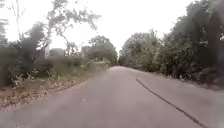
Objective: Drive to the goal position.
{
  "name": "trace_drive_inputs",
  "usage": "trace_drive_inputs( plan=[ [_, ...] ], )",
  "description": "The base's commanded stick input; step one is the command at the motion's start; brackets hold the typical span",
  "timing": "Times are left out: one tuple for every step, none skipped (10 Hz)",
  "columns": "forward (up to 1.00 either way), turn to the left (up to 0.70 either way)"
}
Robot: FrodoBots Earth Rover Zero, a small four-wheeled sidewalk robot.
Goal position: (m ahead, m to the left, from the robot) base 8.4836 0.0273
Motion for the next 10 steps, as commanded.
trace_drive_inputs(
  plan=[
    [0.85,0.0],
    [0.85,0.0],
    [0.85,0.0],
    [0.85,0.0],
    [0.85,0.0],
    [0.85,0.0],
    [0.85,-0.01],
    [0.85,-0.08],
    [0.85,-0.27],
    [0.85,-0.31]
  ],
)
